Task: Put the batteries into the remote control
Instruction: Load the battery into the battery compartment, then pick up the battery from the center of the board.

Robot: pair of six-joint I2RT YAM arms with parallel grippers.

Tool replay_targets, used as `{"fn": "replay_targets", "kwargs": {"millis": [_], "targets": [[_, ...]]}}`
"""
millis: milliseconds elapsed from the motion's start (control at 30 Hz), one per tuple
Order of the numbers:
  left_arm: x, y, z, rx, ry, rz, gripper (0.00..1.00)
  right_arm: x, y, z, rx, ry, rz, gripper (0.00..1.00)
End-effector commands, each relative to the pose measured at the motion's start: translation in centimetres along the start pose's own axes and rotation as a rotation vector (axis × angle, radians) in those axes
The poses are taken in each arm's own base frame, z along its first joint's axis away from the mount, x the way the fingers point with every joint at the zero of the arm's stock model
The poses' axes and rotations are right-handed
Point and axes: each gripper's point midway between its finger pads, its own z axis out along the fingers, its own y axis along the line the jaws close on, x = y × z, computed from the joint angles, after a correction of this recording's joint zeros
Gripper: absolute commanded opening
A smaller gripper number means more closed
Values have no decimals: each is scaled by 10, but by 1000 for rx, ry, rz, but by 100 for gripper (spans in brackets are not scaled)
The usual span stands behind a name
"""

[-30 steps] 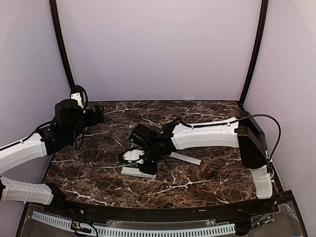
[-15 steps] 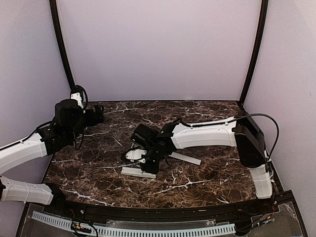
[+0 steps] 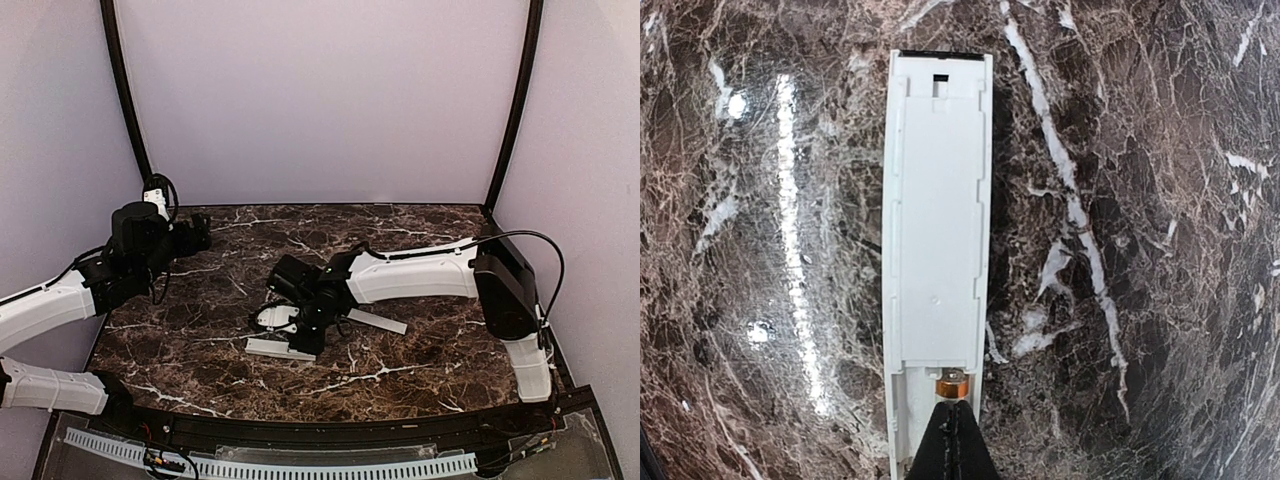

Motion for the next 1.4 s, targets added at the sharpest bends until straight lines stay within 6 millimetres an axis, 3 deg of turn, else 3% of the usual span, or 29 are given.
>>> {"fn": "replay_targets", "kwargs": {"millis": [0,133,233,367,467,633,767,933,967,1100,1233,1367], "targets": [[-1,3,-2,3,-8,3,99,-5,-7,-10,26,2,21,0],[-4,3,-5,4,-12,-9,99,-30,-25,-46,71,-109,80,0],[-7,6,-11,2,-8,-31,99,-38,-52,-78,119,-192,199,2],[-5,12,-20,-18,24,-60,99,-26,-89,-118,215,-249,412,6],[0,14,-22,-22,62,-57,99,-5,-105,-134,292,-250,555,10],[8,14,-25,-20,120,-13,99,24,-114,-152,388,-251,743,18],[17,8,-24,11,159,9,99,43,-109,-162,406,-283,877,26],[33,8,-29,34,221,-19,99,59,-100,-166,383,-296,967,45],[34,8,-30,39,219,-26,99,62,-100,-168,390,-286,976,52],[33,10,-32,55,174,-39,99,68,-108,-179,436,-268,1012,97],[27,2,-23,70,144,-12,99,75,-122,-188,475,-295,1051,99],[29,-6,-5,42,196,31,99,72,-145,-190,388,-386,1075,99]]}}
